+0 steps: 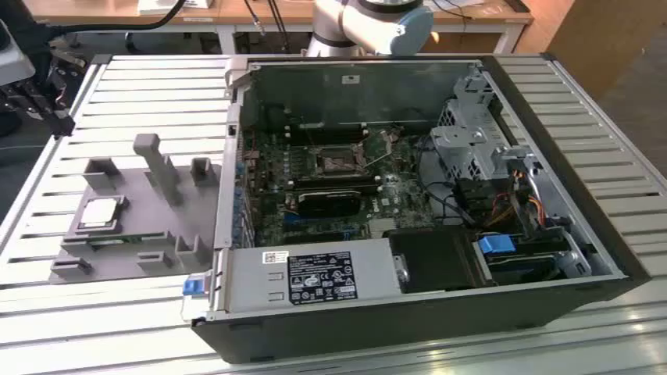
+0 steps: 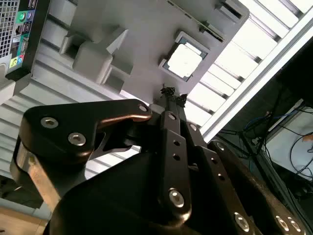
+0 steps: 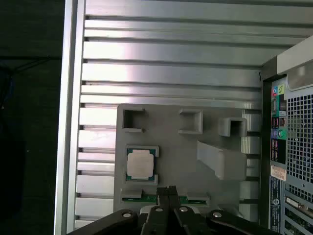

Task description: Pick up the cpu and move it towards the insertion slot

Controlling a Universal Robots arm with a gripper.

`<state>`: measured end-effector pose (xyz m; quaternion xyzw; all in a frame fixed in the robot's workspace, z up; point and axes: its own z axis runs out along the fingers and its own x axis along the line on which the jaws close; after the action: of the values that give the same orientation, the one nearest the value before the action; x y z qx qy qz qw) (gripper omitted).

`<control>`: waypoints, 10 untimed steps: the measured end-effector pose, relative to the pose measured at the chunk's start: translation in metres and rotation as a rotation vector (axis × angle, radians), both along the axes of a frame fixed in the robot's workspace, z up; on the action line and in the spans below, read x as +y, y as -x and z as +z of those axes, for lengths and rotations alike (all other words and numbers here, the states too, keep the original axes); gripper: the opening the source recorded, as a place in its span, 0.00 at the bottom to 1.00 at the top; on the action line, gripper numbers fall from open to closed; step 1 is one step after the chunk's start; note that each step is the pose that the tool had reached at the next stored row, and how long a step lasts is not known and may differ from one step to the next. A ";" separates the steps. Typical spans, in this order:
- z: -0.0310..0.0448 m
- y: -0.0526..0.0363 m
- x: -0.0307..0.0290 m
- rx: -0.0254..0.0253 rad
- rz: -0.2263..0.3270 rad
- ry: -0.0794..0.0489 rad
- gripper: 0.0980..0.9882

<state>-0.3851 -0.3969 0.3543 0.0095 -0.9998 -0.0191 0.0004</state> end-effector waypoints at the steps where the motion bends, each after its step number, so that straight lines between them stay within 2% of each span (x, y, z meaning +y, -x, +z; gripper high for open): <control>1: 0.0000 0.0000 0.0000 0.0000 0.000 0.000 0.00; 10: -0.0003 -0.0001 0.0000 0.0000 0.000 0.000 0.00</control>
<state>-0.3850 -0.3969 0.3539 0.0096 -0.9998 -0.0191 0.0004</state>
